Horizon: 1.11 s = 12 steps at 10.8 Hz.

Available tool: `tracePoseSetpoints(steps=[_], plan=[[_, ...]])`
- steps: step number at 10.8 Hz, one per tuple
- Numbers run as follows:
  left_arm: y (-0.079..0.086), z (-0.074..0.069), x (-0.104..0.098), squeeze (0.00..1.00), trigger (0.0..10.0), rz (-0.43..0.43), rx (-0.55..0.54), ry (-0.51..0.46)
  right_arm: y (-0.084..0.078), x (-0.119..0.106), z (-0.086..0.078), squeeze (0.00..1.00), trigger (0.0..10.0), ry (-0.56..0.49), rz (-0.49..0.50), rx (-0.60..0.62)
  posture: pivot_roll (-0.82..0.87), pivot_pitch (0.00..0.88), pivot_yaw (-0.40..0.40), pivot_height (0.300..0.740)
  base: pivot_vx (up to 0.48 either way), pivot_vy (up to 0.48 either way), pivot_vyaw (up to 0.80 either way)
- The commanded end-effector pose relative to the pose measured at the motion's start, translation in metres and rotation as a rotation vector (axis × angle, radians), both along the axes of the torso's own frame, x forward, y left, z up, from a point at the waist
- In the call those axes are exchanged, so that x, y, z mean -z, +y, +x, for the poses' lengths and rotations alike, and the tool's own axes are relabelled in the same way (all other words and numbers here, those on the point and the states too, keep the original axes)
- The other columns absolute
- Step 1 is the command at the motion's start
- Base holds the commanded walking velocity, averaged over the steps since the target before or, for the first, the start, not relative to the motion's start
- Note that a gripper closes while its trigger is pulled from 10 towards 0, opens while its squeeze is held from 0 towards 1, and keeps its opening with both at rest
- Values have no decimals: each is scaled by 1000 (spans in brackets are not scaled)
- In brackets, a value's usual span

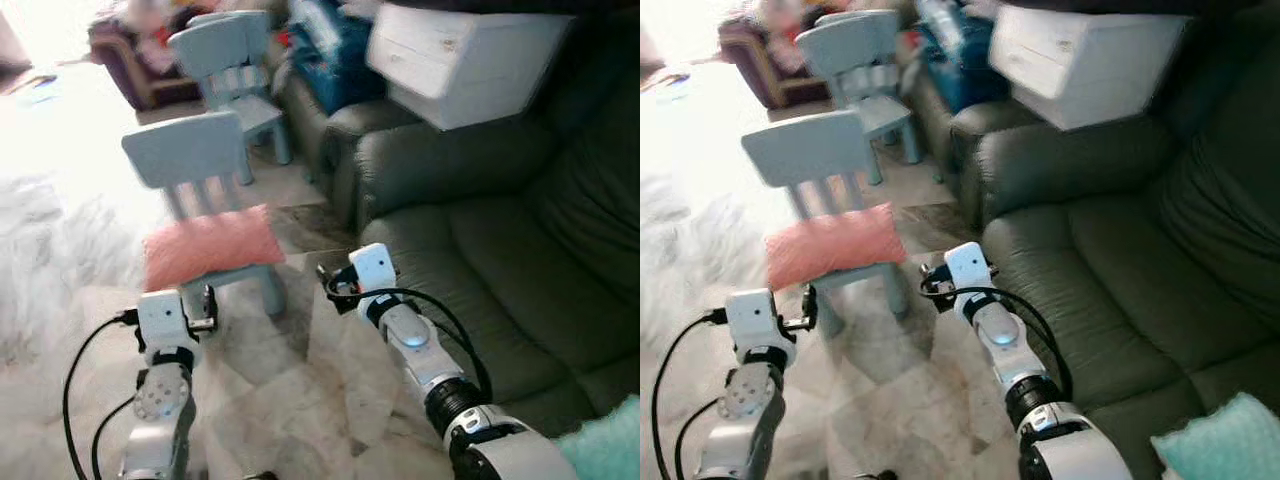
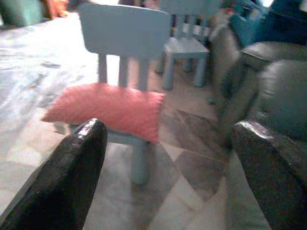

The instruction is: Move the pillow to the sofa

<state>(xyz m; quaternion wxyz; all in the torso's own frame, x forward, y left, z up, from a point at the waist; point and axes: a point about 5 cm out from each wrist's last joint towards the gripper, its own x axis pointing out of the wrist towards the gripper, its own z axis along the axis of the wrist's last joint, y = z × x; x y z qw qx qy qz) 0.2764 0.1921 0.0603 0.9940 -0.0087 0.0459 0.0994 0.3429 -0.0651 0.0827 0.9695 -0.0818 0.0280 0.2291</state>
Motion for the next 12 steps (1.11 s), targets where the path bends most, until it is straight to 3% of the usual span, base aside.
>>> tracePoseSetpoints(steps=[1, 3, 5, 12], plan=[[4, -3, 1, 0, 10000, 4, -22, 10, 6, -3, -1, 0, 10000, -15, 2, -24, -110, 97, 44, 740, 0, 0, 800], [3, -4, 1, 0, 10000, -1, -23, 10, 5, -3, -1, 0, 10000, -14, 3, -23, -110, 98, 44, 740, 0, 0, 800], [4, -4, 1, 0, 10000, 0, -28, 18, 5, -3, -1, 0, 10000, -7, 23, -16, -113, 111, 48, 740, 0, 156, 0], [1, -4, 2, 0, 10000, 1, -25, 24, 4, -3, 0, 0, 10000, -6, 24, -17, -113, 115, 48, 740, 0, 480, 0]])
